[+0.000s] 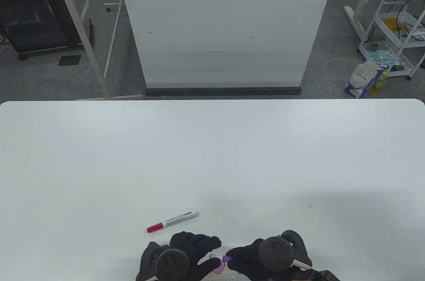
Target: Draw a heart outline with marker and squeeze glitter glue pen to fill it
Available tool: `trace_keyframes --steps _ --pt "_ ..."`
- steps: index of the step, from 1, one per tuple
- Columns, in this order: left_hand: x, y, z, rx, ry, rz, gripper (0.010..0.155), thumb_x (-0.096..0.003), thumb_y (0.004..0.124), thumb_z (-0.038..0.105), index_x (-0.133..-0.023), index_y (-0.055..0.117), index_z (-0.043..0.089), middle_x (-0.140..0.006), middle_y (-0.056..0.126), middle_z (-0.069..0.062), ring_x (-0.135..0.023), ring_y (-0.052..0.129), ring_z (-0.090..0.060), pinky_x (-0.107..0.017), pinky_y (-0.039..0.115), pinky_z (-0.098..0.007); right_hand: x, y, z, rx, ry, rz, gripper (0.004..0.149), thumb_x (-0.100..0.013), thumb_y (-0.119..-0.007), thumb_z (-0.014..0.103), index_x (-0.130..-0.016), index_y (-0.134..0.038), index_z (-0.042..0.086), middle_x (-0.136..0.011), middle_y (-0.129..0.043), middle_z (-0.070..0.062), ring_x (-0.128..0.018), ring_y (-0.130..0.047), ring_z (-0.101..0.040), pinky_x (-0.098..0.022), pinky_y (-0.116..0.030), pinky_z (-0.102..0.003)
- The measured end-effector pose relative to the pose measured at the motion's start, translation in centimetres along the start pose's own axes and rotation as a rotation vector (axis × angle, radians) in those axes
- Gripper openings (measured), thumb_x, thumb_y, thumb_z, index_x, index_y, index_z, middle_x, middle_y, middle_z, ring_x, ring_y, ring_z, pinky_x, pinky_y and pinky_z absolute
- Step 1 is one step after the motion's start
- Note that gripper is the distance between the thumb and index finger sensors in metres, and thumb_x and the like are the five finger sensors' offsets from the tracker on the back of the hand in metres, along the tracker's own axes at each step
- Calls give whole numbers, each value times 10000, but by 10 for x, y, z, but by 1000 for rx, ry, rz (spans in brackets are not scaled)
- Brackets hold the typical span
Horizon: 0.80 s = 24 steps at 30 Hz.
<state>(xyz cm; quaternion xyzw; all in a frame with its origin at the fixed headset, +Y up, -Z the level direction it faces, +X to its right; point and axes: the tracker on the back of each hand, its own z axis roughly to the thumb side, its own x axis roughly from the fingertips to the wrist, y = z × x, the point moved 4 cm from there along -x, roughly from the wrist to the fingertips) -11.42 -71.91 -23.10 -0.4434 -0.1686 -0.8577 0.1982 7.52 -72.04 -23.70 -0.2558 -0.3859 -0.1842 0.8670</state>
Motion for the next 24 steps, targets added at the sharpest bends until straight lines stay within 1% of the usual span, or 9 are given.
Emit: trace_keyframes --steps 2,3,7,10,13,17,22,24 --pt "-1 2 -1 34 -8 -23 558 -497 577 539 -844 894 237 -756 998 -52 -633 974 -329 -626 662 -652 0 0 0 1 0 1 512 -376 -724 500 -687 -949 160 -234 -1015 31 40 -918 -106 -392 -890 -384" --pt "-1 4 -1 46 -8 -42 537 -500 590 526 -828 905 240 -736 1007 -48 -623 980 -327 -627 660 -654 0 -1 0 4 2 2 513 -376 -724 501 -687 -949 161 -234 -1014 32 39 -918 -106 -393 -890 -384" --pt "-1 6 3 12 28 -48 478 -489 677 497 -835 889 246 -741 998 -34 -641 979 -306 -636 658 -652 0 -3 0 24 1 14 512 -375 -725 499 -683 -951 158 -231 -1014 31 42 -917 -106 -391 -891 -384" --pt "0 2 9 -43 62 -6 461 -458 774 475 -850 865 251 -760 983 -28 -657 975 -296 -641 658 -651 -1 -5 -3 10 -16 28 512 -376 -722 501 -680 -954 160 -227 -1015 32 45 -918 -103 -388 -893 -381" --pt "2 -2 16 -132 107 59 451 -424 848 462 -832 870 270 -749 989 -12 -651 984 -282 -639 668 -647 -2 -8 -7 -42 -45 47 512 -377 -719 501 -677 -956 161 -223 -1017 32 47 -918 -102 -385 -894 -382" --pt "6 -6 23 -210 141 118 453 -400 884 453 -815 875 272 -735 991 -6 -639 989 -273 -638 672 -645 -3 -11 -12 -124 -83 72 514 -378 -715 500 -675 -957 158 -219 -1018 33 51 -918 -100 -380 -897 -380" --pt "7 -9 24 -180 144 144 446 -386 907 436 -794 892 258 -708 1003 -13 -617 995 -273 -636 676 -643 -4 -13 -17 -216 -114 90 513 -381 -708 500 -670 -958 157 -213 -1018 34 57 -917 -96 -374 -901 -377" --pt "8 -10 26 -213 156 156 444 -385 909 440 -790 896 259 -702 1008 -10 -610 1001 -269 -634 680 -642 -4 -14 -18 -237 -126 100 516 -383 -706 500 -671 -959 155 -214 -1019 34 57 -918 -97 -374 -900 -378"
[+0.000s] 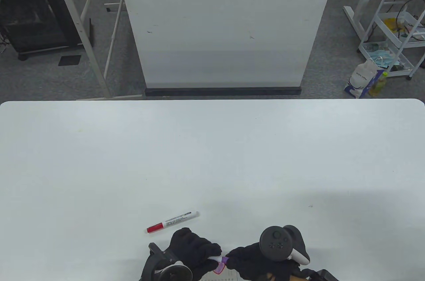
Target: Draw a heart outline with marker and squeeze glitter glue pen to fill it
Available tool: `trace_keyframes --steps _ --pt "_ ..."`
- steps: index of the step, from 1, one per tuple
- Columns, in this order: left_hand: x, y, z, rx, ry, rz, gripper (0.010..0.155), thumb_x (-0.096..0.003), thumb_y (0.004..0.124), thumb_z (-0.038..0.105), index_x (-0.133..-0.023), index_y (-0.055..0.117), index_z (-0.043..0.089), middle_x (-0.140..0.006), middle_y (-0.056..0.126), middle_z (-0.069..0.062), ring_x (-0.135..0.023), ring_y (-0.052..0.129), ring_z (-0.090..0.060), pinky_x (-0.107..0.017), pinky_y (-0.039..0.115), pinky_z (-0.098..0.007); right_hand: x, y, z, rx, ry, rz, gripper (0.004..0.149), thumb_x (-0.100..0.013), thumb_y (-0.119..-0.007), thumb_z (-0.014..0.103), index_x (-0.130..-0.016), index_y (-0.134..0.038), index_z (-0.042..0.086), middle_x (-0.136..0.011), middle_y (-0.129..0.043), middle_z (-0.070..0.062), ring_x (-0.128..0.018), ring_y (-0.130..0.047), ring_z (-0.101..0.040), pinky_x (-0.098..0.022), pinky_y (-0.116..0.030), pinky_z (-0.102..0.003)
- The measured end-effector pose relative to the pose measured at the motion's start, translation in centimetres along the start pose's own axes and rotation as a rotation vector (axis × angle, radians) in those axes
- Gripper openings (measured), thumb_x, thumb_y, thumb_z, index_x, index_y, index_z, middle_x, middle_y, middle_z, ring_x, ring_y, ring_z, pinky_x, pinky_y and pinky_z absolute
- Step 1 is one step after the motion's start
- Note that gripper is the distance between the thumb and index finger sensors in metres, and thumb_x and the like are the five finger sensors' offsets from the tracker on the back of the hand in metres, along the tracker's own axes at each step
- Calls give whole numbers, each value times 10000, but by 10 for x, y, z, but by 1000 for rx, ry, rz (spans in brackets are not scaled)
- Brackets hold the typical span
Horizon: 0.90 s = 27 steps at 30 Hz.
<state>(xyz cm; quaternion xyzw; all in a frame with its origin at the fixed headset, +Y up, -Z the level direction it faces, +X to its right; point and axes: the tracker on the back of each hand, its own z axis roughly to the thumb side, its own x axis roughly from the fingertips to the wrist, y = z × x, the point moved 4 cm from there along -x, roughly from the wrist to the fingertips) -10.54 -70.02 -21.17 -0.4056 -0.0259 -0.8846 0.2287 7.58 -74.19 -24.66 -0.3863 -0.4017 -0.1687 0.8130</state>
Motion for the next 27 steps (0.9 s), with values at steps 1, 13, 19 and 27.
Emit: trace_keyframes --steps 1,13,19,27 --pt "0 0 0 -7 0 -5 444 -386 908 441 -791 896 258 -702 1008 -12 -610 1001 -271 -634 679 -644 0 0 0 3 0 -2 516 -384 -707 500 -672 -959 155 -215 -1019 30 55 -918 -100 -375 -897 -380" --pt "-3 7 -19 6 -113 -110 444 -445 812 442 -828 889 230 -728 1002 -31 -638 984 -296 -641 656 -660 18 22 38 617 203 -261 539 -348 -862 507 -835 -857 276 -634 -1010 -20 -401 -1034 -174 -551 -775 -506" --pt "-3 7 -19 -14 -112 -103 447 -439 828 461 -823 893 242 -726 1007 -21 -642 986 -293 -641 658 -657 16 17 38 670 187 -252 518 -357 -858 487 -818 -877 254 -639 -1014 -40 -422 -1033 -194 -558 -759 -523" --pt "-2 -3 -49 -159 -182 -55 679 -423 795 604 -1005 717 264 -975 846 -62 -851 854 -357 -668 596 -688 8 21 18 823 11 -265 511 -363 -851 485 -801 -895 225 -598 -1027 -48 -378 -1034 -186 -535 -776 -506"
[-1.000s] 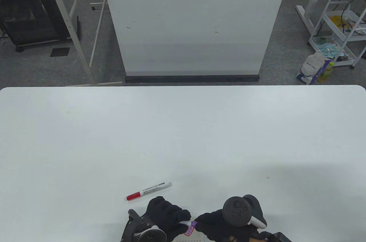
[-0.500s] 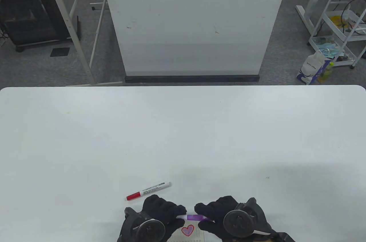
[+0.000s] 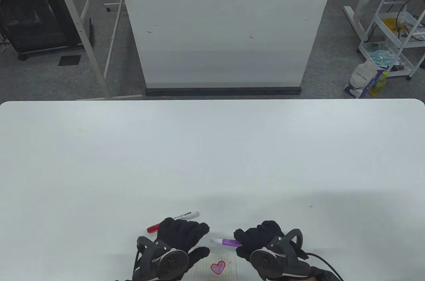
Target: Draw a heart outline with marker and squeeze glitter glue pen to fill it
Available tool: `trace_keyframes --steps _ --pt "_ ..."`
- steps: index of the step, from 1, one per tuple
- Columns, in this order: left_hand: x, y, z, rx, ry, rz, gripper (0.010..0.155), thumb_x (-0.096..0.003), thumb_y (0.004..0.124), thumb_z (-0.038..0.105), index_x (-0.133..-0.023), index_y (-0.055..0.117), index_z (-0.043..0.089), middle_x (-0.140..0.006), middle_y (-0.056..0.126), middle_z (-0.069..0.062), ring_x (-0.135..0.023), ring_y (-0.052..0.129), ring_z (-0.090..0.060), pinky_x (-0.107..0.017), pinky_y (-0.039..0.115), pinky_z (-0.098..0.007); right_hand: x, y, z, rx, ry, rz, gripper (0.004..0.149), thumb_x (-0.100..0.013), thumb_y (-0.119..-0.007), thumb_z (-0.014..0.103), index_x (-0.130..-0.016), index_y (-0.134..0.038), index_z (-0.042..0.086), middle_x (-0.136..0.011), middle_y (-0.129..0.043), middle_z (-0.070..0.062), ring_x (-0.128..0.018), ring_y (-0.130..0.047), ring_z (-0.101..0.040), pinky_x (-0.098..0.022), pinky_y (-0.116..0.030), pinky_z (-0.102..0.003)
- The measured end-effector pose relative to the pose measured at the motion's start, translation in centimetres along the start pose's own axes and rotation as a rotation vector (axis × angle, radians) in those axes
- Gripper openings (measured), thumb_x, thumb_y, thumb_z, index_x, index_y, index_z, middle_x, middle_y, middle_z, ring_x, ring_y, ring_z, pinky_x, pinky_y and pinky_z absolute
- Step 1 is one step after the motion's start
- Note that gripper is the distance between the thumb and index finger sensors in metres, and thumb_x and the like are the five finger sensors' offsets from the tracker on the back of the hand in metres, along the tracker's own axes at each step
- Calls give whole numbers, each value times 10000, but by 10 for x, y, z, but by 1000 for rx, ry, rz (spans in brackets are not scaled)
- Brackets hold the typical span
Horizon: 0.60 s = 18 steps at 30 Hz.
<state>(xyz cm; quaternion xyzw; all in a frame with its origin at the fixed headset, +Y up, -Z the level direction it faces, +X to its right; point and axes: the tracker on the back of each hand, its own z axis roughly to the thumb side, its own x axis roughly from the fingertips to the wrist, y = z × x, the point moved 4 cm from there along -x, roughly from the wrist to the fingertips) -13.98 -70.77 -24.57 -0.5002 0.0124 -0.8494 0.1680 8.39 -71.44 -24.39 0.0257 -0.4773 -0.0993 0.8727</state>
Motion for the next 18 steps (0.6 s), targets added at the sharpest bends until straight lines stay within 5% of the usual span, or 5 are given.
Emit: trace_keyframes --steps 6,18 --pt "-1 -5 -34 -57 -127 0 813 -409 759 692 -1093 567 297 -1144 623 -127 -1017 652 -436 -689 487 -755 -4 -17 -15 102 -166 151 513 -368 -845 492 -800 -900 221 -600 -1027 -49 -381 -1034 -192 -529 -781 -496" --pt "-1 -10 -59 -122 -193 49 826 -406 769 688 -1101 530 311 -1160 591 -119 -1043 619 -435 -695 450 -775 -3 -39 -22 162 -268 313 567 -368 -839 524 -850 -865 226 -686 -989 -79 -461 -1031 -225 -542 -770 -497"
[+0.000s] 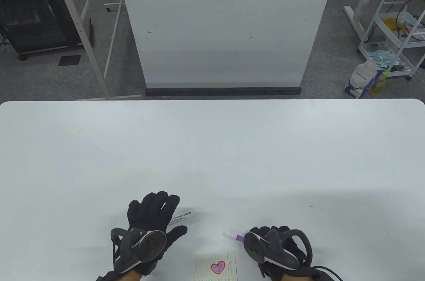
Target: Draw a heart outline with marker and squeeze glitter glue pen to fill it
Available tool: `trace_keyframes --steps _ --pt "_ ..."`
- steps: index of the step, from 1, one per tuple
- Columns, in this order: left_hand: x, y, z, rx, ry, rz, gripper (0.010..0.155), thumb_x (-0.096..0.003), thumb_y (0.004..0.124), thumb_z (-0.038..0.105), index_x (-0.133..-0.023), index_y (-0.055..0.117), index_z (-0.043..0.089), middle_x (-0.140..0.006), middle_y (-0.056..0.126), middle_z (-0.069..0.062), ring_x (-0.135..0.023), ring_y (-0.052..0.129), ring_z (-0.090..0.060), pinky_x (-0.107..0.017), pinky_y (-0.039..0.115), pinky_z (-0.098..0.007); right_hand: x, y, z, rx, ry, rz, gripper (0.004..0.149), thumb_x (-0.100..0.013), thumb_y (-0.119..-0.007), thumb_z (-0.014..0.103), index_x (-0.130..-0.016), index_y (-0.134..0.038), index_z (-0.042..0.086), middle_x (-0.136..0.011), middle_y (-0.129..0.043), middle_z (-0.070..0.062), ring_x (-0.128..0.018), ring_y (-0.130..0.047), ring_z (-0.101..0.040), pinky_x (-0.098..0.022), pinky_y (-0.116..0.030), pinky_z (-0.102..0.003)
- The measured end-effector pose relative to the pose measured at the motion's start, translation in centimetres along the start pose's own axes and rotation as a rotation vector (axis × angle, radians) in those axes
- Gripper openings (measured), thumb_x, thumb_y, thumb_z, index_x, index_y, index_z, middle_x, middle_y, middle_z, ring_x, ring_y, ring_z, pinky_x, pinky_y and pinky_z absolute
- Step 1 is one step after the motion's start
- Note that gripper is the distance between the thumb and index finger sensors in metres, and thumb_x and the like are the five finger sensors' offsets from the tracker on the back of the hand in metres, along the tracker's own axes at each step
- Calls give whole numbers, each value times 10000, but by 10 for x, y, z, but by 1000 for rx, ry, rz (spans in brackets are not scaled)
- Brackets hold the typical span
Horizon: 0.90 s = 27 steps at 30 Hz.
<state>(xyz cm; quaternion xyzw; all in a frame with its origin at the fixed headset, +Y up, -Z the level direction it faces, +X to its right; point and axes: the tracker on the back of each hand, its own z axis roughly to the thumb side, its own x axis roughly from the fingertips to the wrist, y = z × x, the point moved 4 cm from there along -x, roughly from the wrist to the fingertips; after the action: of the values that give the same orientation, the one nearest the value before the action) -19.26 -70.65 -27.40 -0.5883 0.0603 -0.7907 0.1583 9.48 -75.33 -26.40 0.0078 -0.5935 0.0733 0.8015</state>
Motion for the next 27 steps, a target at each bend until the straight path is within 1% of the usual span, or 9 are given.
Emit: trace_keyframes --steps 3,7,11,14,16,17,19,22,27 --pt "1 -1 -1 -8 -11 6 826 -405 770 688 -1102 530 313 -1165 581 -121 -1047 610 -437 -696 443 -779 1 0 -1 15 -1 -11 576 -365 -839 529 -856 -860 229 -707 -981 -84 -481 -1027 -235 -548 -765 -501" --pt "1 -2 -1 -23 -26 -6 841 -405 760 699 -1111 506 320 -1182 542 -127 -1064 579 -443 -698 424 -788 5 9 -4 6 -5 -80 610 -353 -836 551 -873 -843 233 -750 -956 -93 -526 -1012 -250 -566 -745 -516" --pt "2 0 2 -40 -25 -42 872 -398 747 717 -1126 462 332 -1209 479 -128 -1096 519 -455 -698 385 -807 10 20 -11 8 -20 -176 694 -343 -801 602 -938 -768 246 -872 -866 -116 -670 -950 -295 -624 -676 -563" --pt "3 3 4 -69 -23 -73 895 -389 731 737 -1133 426 344 -1224 431 -124 -1119 468 -459 -698 352 -819 12 25 -20 52 -60 -242 774 -336 -758 645 -1000 -675 256 -1010 -720 -149 -845 -841 -357 -669 -591 -624" --pt "4 5 2 -83 -30 -89 909 -384 721 750 -1136 405 349 -1230 408 -123 -1127 445 -462 -698 341 -822 12 25 -26 89 -87 -258 843 -331 -733 671 -1045 -580 251 -1091 -590 -165 -971 -705 -425 -694 -514 -673" --pt "4 6 2 -76 -33 -99 898 -382 718 753 -1133 401 377 -1234 397 -123 -1130 436 -464 -697 336 -825 11 23 -31 116 -107 -249 870 -328 -725 682 -1063 -526 260 -1128 -497 -165 -1028 -592 -466 -701 -463 -698" --pt "3 6 1 -72 -34 -104 881 -383 720 752 -1127 401 406 -1237 382 -119 -1132 419 -467 -698 324 -827 10 20 -36 134 -131 -233 904 -325 -715 694 -1078 -461 264 -1149 -391 -173 -1058 -469 -497 -703 -418 -721" --pt "4 5 2 -86 -37 -107 892 -381 719 756 -1130 393 399 -1238 378 -118 -1134 415 -468 -696 323 -828 8 13 -46 152 -172 -193 938 -324 -705 704 -1084 -394 251 -1151 -265 -184 -1062 -319 -530 -702 -363 -738" --pt "3 5 3 -87 -41 -106 908 -378 718 759 -1135 380 387 -1239 365 -121 -1136 405 -468 -696 317 -830 6 10 -54 153 -196 -184 1025 -317 -691 721 -1080 -274 178 -1126 -155 -208 -1039 -191 -547 -696 -312 -754"
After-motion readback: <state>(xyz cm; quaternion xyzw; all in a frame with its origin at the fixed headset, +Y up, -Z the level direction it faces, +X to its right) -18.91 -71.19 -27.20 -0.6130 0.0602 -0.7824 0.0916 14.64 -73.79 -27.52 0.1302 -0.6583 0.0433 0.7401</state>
